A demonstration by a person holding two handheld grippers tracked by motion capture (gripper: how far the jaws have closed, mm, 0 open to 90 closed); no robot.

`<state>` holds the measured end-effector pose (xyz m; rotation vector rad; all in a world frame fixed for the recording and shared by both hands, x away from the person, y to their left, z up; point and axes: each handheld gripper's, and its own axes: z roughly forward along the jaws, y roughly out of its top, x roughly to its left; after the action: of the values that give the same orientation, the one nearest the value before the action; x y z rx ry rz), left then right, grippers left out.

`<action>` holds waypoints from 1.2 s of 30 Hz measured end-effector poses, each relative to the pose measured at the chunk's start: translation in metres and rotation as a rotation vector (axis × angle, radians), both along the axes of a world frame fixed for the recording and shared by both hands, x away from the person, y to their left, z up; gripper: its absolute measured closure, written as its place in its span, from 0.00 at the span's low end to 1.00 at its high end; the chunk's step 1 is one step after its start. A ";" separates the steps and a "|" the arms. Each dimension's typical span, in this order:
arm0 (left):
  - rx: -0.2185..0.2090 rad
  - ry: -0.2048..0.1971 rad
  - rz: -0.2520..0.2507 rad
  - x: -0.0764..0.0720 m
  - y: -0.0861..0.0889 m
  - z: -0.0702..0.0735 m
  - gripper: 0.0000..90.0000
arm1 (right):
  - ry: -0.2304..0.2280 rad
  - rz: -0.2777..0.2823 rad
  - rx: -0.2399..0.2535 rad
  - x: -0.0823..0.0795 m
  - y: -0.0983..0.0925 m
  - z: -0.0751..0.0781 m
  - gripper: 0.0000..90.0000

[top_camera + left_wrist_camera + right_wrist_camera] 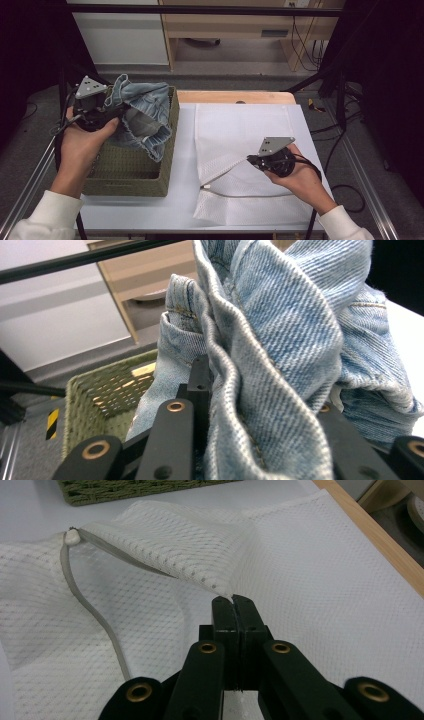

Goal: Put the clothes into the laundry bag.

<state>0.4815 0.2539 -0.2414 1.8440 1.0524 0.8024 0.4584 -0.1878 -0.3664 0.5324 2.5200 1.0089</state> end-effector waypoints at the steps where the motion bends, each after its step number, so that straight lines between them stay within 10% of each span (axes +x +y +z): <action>1: 0.000 -0.004 -0.012 -0.003 -0.003 0.001 0.78 | 0.002 0.003 0.001 0.000 0.000 0.000 1.00; 36: -0.006 -0.039 -0.254 -0.023 -0.093 0.007 0.78 | 0.065 0.009 0.019 0.011 -0.006 0.003 1.00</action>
<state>0.4589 0.1610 -0.2342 1.9022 0.7746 0.6801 0.4690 -0.1939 -0.3638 0.5684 2.5737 1.0360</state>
